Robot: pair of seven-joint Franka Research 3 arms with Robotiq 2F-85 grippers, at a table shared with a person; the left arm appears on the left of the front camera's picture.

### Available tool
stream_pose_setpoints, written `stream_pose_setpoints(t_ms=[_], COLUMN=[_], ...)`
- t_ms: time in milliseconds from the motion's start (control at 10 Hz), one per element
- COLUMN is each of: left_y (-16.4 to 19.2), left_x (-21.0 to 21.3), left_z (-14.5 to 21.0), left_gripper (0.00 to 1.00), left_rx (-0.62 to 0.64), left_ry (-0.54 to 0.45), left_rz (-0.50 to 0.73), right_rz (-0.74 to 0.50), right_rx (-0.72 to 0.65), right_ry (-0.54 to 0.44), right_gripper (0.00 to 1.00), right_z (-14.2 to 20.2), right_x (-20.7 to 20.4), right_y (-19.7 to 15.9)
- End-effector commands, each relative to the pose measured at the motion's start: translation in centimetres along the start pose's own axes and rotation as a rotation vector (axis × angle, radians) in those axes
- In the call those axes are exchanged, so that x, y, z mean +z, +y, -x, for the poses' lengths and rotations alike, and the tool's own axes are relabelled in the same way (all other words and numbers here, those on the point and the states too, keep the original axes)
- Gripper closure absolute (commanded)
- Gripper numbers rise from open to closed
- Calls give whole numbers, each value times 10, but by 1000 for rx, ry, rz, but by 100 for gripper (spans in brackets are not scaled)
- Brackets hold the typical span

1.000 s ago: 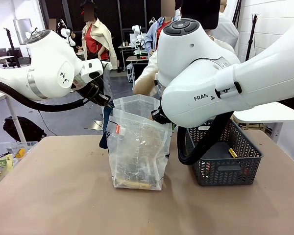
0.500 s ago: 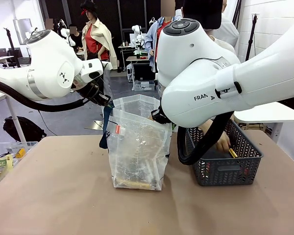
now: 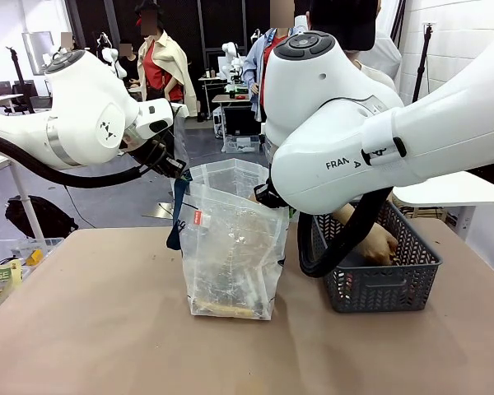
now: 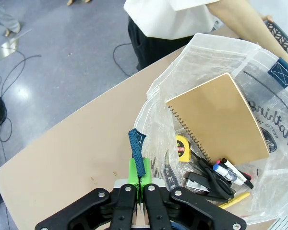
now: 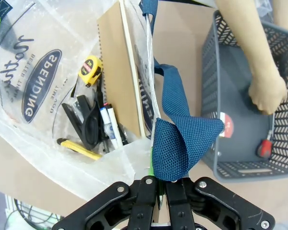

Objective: Transfer purchased items from the store into the shopping bag.
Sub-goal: Move the Reusable shopping bag to the right side of the table.

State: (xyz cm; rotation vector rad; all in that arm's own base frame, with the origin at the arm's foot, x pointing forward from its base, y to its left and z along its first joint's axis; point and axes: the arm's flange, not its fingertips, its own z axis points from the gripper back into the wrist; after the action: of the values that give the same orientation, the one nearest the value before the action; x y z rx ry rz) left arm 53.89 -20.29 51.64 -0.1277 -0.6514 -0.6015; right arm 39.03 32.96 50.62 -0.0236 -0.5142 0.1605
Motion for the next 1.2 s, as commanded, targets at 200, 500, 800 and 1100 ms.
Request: stream_pose_setpoints(t_ms=[200, 500, 800, 1100], left_y=[3, 3, 3, 3], left_x=[2, 2, 2, 2], left_z=[0, 0, 0, 0], left_gripper=[100, 100, 100, 100], left_rx=[5, 5, 5, 5], left_ry=[-3, -3, -3, -3], left_rz=[-4, -4, -4, -4], right_rz=[2, 2, 2, 2], right_rx=[-6, -6, -6, -6], right_ry=[4, 4, 4, 4], right_gripper=[100, 100, 100, 100], right_z=[1, 1, 1, 1], right_x=[-1, -1, -1, -1], right_y=[0, 0, 0, 0])
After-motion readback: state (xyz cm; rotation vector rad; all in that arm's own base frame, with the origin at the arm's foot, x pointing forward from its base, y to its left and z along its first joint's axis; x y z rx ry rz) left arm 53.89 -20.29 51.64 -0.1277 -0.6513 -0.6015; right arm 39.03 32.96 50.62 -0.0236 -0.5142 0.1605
